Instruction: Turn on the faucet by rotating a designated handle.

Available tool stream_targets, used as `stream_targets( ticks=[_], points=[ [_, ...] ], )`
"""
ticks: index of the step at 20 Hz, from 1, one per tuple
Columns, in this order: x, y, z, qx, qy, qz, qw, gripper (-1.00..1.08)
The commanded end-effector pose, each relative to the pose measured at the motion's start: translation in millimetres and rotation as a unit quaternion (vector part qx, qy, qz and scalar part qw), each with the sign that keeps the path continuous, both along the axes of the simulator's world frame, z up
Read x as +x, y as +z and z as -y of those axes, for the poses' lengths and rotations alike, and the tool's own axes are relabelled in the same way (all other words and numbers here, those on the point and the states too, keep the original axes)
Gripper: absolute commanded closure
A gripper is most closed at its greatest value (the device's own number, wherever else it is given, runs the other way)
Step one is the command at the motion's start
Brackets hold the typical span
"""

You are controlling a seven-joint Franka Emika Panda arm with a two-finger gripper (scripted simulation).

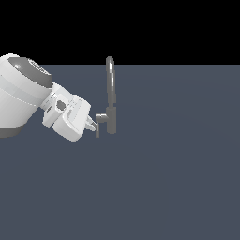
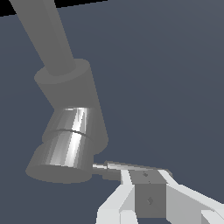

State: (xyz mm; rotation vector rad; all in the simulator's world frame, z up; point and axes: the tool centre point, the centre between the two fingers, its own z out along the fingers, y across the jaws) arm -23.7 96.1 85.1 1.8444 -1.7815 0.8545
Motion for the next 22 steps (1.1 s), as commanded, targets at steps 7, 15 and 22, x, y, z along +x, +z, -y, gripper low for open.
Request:
stream_targets(
  ticks=[7,15,22],
  points=[
    [8.2,-15.2,1.8,-0.006,0.000,0.001,1.0000,1.08],
    [22.6,-40.7,6.1,-0.008,-0.005,-0.009,0.9999,1.08],
    [32.9,-59.4,9.3,-0.010,-0.009,-0.016,0.9998,1.08]
  ],
)
